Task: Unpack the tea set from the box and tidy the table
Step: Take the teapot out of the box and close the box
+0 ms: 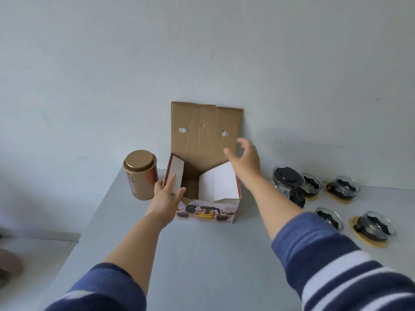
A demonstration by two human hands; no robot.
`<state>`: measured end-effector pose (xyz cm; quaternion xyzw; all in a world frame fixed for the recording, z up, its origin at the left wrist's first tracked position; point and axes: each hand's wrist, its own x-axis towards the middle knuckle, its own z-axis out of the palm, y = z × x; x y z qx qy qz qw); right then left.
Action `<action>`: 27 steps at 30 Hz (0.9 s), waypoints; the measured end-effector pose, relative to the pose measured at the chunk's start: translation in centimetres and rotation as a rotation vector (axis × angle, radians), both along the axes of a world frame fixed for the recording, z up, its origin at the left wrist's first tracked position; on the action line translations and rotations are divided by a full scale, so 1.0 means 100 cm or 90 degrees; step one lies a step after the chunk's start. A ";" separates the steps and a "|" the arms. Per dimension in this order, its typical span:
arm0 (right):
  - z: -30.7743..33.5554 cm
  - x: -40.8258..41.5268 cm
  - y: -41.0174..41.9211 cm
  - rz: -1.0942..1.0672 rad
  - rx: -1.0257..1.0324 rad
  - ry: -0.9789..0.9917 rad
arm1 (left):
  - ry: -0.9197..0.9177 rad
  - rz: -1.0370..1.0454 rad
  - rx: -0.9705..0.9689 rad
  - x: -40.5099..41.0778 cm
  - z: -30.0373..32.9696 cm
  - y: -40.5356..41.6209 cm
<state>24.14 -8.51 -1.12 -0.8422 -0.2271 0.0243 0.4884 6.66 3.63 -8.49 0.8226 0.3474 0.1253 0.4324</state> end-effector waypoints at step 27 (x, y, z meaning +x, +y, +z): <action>-0.060 -0.020 -0.029 0.108 -0.040 0.084 | -0.204 0.146 -0.262 0.026 0.008 0.022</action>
